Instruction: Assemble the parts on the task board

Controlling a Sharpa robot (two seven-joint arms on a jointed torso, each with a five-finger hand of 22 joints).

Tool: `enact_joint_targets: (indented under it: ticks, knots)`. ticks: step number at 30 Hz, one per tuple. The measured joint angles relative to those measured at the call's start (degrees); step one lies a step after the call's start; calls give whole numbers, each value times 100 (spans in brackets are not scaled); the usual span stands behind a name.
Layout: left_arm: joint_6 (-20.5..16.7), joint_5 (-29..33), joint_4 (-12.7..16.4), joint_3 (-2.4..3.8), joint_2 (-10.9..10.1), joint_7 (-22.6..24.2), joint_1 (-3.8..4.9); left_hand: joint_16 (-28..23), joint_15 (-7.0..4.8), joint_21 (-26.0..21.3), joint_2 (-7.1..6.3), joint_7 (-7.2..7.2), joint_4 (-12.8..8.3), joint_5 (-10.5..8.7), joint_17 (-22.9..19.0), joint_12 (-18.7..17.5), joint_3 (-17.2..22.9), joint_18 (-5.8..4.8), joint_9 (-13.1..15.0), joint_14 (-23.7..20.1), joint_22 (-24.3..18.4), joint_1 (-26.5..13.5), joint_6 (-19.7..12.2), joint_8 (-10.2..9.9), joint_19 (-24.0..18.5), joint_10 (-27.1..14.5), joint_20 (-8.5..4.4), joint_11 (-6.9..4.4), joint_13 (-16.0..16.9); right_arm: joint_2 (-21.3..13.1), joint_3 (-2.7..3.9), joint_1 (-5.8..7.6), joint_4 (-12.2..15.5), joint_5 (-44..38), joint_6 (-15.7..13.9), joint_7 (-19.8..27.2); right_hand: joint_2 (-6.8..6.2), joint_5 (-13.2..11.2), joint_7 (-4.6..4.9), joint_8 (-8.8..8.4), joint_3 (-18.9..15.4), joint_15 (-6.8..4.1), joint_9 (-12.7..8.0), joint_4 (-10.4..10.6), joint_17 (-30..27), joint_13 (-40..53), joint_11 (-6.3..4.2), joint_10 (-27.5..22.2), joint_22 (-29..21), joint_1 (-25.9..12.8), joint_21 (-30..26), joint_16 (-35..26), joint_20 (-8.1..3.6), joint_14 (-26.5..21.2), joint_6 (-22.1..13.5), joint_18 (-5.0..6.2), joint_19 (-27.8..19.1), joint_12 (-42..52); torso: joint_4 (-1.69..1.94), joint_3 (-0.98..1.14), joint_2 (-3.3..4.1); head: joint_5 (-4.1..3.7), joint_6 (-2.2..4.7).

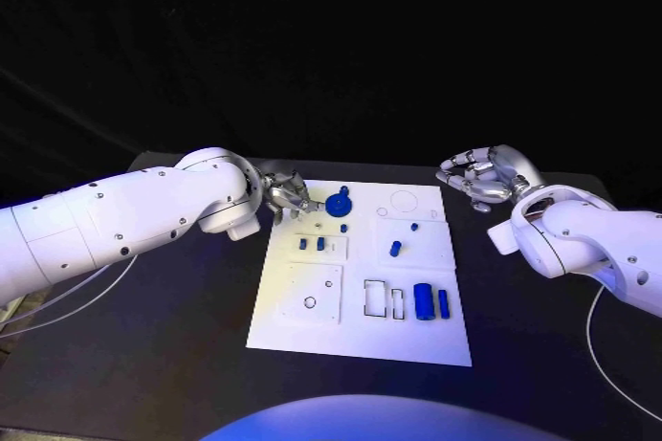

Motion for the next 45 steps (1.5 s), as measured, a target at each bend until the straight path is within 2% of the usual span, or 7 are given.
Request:
enact_joint_targets:
  ticks: [4, 7, 10, 14, 20, 34, 45]
  knots:
    - [-437, 26, -66, -108, 127, 665, 17, -1533, 305, -748, 13, 354, -59, 0, -2377, -618, 63, -1, -352, -1422, -450, 902, -418, -348, -466, -964, 282, 342, -447, 5, 0, 0, -6, 2, 0, 0, 0, 0, 0, 22, -17, 0, 0, 17, 0, -4, 0, 0, 0, 0, 0, -22, 0, 0, 0, 0, 0, 0, 0, 0, 3, -24, 23]
    - [-711, -122, -114, -203, 254, 1208, -12, -2028, 440, -1184, 16, 420, -96, -80, -2873, -1149, 226, -1, -704, -1912, -708, 1582, -525, -665, -632, -1437, 430, 466, -911, 8, -1, 0, -9, 4, 0, 0, 0, 0, 0, 22, -17, 0, 0, 17, 0, -8, 0, 0, 0, 0, 0, -22, 0, 0, 0, 0, 0, 0, 0, -7, 9, -43, 39]
    - [-932, -480, -182, -298, 400, 1721, -67, -2147, 446, -1364, -72, 420, -120, -145, -3035, -1432, 194, -1, -1011, -1973, -830, 1908, -525, -950, -637, -1455, 436, 464, -1261, 12, -2, -1, -10, 6, 1, 0, 0, 0, 0, 22, -17, 0, 1, 17, 0, -8, 0, 0, -6, 0, -13, -22, 0, 0, 0, 0, 0, 0, -3, -10, 13, -55, 54]
    - [-1103, -1034, -296, -382, 588, 2193, -107, -1959, 408, -1253, -106, 418, -239, -149, -3053, -1569, 46, -1, -1235, -1746, -789, 2244, -453, -1118, -394, -1373, 386, 456, -1530, 13, -2, -5, -10, 9, 2, 0, 0, 0, 0, 22, -17, 0, 1, 17, 0, -8, 0, 0, -13, 0, -23, -22, 0, 0, 0, 0, 0, 0, -6, -13, 15, -70, 66]
    - [-1152, -1788, -474, -437, 795, 2495, -131, -1526, 365, -930, -137, 379, -332, -149, -2851, -1648, -47, 0, -1403, -1450, -591, 2408, -277, -1183, -245, -1298, 335, 433, -1749, 17, -4, -11, -7, 14, 3, 0, 0, 0, 0, 22, -17, 0, 1, 16, 0, -8, 0, 0, -13, 0, -23, -22, 0, 0, 0, 0, 0, 0, -13, -10, 17, -76, 73]
    - [-780, -2807, -705, -455, 1022, 2406, -140, -340, 368, -292, -168, 289, -340, -149, -1543, -1944, -101, -2, -1694, -645, -189, 2438, 61, -1423, -173, -1278, 346, 454, -2187, 30, -4, -14, -1, 20, 3, 4, 0, 0, 0, 22, -16, 0, -4, 16, 4, -7, 0, 0, -13, 0, -23, -22, 0, 0, 0, 0, 0, 0, -14, -2, 16, -89, 47]
    - [-361, -3048, -869, -456, 1139, 2188, -142, -102, 340, -127, -168, 269, -373, -149, -1214, -2038, -69, -1, -1755, -474, -82, 2438, 145, -1484, -152, -1190, 325, 414, -2302, 47, -4, -17, -4, 23, 3, 7, 0, 0, 0, 22, -16, 0, -4, 16, 3, -7, 0, 0, -12, 0, -23, -22, 0, 0, 0, 0, 0, 0, -9, -6, 17, -105, 38]
